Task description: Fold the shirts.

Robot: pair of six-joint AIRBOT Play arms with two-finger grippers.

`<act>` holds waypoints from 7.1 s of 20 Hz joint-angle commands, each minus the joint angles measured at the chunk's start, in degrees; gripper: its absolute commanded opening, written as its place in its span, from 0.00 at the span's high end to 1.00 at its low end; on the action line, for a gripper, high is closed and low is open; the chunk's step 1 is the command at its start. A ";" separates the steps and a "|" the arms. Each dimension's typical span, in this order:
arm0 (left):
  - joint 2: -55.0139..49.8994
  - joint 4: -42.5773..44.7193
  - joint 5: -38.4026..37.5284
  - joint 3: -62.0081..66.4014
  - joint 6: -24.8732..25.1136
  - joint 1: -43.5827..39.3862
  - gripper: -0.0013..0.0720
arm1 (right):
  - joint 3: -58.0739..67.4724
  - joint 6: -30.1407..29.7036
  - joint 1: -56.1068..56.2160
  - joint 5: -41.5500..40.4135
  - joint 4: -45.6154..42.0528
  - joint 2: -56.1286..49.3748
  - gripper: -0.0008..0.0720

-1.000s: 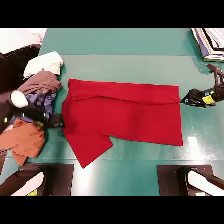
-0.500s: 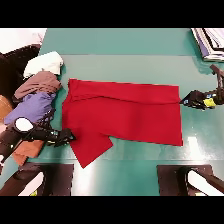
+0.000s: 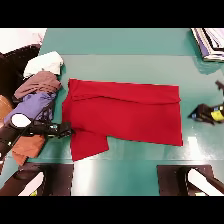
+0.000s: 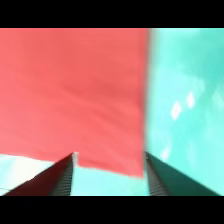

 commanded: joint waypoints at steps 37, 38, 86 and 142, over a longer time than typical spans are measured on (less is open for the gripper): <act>-16.76 12.76 -1.55 30.38 -2.03 0.04 0.95 | 15.93 1.20 16.76 -2.21 -5.64 -12.90 0.97; -19.76 12.74 -0.02 31.91 -1.46 0.04 0.95 | 18.43 1.20 16.74 -2.19 -5.62 -15.93 0.97; -52.30 2.75 12.55 54.93 -5.38 -34.69 0.95 | 39.32 -5.42 33.42 -7.65 30.36 -13.18 0.97; -14.19 17.35 -2.45 54.84 -2.45 -10.03 0.95 | 21.75 -4.92 35.43 -29.40 31.08 -27.45 0.97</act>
